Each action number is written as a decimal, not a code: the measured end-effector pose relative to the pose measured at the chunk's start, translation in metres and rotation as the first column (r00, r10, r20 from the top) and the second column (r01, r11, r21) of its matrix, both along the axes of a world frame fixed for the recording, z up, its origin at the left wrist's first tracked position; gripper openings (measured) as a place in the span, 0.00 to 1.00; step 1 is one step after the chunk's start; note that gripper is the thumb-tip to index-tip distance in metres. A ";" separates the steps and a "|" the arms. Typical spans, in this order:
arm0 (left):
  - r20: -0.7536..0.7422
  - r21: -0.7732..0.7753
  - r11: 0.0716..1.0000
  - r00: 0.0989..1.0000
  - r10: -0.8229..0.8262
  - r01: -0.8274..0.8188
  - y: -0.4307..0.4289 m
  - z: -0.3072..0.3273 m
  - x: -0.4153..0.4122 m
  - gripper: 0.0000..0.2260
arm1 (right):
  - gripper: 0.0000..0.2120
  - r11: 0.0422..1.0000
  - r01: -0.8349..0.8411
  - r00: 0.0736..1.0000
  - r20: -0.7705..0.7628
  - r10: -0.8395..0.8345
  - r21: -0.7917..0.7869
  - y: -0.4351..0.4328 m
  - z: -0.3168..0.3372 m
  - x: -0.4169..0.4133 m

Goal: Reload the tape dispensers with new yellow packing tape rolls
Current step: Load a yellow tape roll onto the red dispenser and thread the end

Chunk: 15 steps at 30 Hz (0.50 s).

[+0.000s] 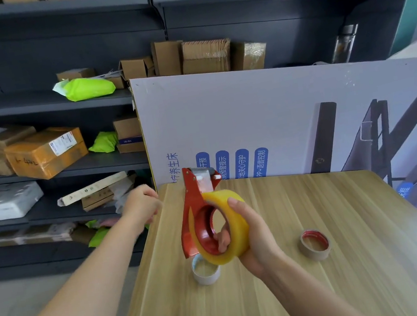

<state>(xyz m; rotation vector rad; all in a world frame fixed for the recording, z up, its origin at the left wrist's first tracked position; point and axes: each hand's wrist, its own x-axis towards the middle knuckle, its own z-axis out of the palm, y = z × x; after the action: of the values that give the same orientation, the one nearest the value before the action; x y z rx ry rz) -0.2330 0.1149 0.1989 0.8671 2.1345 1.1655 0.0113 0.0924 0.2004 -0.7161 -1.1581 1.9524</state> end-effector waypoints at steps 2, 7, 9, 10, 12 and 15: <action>0.133 0.011 0.999 0.990 -0.048 0.047 -0.003 -0.016 0.013 0.11 | 0.24 0.998 0.037 0.999 -0.032 -0.038 -0.044 0.004 0.001 -0.001; 0.400 0.026 0.996 0.912 -0.088 0.085 -0.015 -0.043 0.041 0.11 | 0.15 0.988 0.102 0.991 -0.072 -0.111 -0.119 0.011 0.001 -0.003; 0.473 0.029 0.993 0.874 -0.113 0.113 -0.021 -0.050 0.050 0.06 | 0.13 0.985 0.118 0.991 -0.054 -0.126 -0.125 0.012 0.001 -0.003; 0.506 0.036 0.991 0.852 -0.131 0.130 -0.023 -0.052 0.054 0.06 | 0.14 0.984 0.128 0.990 -0.041 -0.134 -0.123 0.013 0.000 -0.003; 0.570 0.060 0.986 0.805 -0.164 0.158 -0.027 -0.054 0.063 0.08 | 0.17 0.982 0.149 0.988 -0.008 -0.151 -0.117 0.015 -0.001 -0.004; 0.636 0.094 0.977 0.743 -0.207 0.192 -0.032 -0.056 0.075 0.10 | 0.18 0.977 0.179 0.984 0.038 -0.175 -0.117 0.016 -0.002 -0.006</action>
<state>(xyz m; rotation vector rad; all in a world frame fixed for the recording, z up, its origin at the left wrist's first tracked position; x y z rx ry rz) -0.1584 0.0833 0.1434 0.5656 1.4258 1.1600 0.0056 0.1086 0.1984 -0.8819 -0.9638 1.8785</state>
